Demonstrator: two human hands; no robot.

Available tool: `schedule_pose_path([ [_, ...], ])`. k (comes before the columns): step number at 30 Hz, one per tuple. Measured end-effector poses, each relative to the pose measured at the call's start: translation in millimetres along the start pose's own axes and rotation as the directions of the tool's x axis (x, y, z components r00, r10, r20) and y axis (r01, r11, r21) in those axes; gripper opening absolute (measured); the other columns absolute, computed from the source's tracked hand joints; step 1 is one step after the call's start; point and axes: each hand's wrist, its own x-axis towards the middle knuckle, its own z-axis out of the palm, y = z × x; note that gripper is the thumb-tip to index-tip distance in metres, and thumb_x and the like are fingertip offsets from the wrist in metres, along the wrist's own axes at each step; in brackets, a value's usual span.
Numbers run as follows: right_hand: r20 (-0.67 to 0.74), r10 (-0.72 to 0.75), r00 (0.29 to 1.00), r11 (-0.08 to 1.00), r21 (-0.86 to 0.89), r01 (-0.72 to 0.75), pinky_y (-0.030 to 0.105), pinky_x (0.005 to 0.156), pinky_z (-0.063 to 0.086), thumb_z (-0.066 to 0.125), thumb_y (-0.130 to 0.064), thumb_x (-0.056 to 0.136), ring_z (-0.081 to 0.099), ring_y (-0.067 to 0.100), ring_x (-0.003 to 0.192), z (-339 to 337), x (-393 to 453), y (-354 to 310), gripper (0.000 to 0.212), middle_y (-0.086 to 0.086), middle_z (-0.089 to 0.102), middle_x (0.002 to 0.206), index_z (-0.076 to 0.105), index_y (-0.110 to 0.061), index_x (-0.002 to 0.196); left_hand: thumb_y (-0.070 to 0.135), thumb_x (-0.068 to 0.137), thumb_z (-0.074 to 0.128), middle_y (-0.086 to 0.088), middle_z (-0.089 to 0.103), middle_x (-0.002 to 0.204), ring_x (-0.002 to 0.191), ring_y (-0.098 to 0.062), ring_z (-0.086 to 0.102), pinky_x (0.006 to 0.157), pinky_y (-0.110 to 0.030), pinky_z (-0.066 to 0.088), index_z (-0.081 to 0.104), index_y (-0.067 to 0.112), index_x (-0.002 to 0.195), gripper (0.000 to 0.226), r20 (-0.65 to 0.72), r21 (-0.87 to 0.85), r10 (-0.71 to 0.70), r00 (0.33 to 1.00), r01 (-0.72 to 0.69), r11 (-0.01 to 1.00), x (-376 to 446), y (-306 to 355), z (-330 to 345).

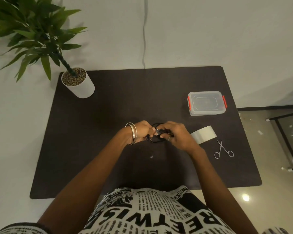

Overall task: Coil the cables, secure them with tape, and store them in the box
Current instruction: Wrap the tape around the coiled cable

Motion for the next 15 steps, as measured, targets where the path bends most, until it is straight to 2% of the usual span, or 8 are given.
schedule_pose_path([
  [3,-0.062,0.005,0.998,1.000,0.009,-0.004,0.002,0.078,0.035,0.077,-0.007,0.074,0.055,0.006,0.087,5,-3,1,0.035,0.006,0.067,0.100,0.069,-0.009,0.108,0.011,0.096,0.046,-0.005,0.056,0.071,0.068,-0.012,0.050,0.075,-0.029,0.039,0.062,0.007,0.078,0.025,0.040,-0.089,-0.035,0.999,0.039,0.995,-1,-1,-2],
  [7,-0.156,-0.024,0.987,0.999,0.037,0.030,0.006,0.078,0.042,0.076,-0.011,0.076,0.062,0.010,0.084,9,-5,2,0.027,0.005,0.070,0.095,0.073,-0.009,0.103,0.014,0.096,0.049,-0.003,0.054,0.064,0.063,-0.012,0.046,0.069,-0.028,0.037,0.063,0.007,0.079,0.023,0.085,-0.153,-0.078,0.993,0.090,0.984,0,-4,-4],
  [10,-0.168,-0.063,0.984,0.997,0.039,0.070,0.018,0.079,0.051,0.071,-0.008,0.081,0.066,0.015,0.087,11,-8,3,0.026,0.009,0.072,0.096,0.072,-0.007,0.106,0.015,0.094,0.052,-0.002,0.055,0.061,0.058,-0.011,0.043,0.064,-0.026,0.037,0.065,0.004,0.084,0.020,0.074,-0.167,-0.100,0.992,0.111,0.980,-1,-5,-5],
  [12,-0.181,-0.059,0.982,0.996,0.052,0.070,0.019,0.080,0.052,0.068,-0.006,0.083,0.066,0.013,0.087,12,-10,4,0.023,0.009,0.072,0.097,0.072,-0.008,0.106,0.015,0.093,0.055,-0.002,0.057,0.062,0.054,-0.008,0.049,0.061,-0.024,0.038,0.067,0.001,0.085,0.019,0.042,-0.153,-0.073,0.996,0.079,0.985,-4,-5,-5],
  [15,-0.203,-0.023,0.979,0.997,0.070,0.038,0.011,0.076,0.047,0.065,-0.005,0.086,0.063,0.004,0.082,13,-10,5,0.018,0.004,0.073,0.093,0.074,-0.010,0.101,0.012,0.091,0.059,-0.008,0.062,0.071,0.068,-0.015,0.056,0.065,-0.026,0.043,0.068,-0.005,0.090,0.019,-0.060,-0.082,0.048,0.997,-0.053,0.995,-4,-9,-4],
])
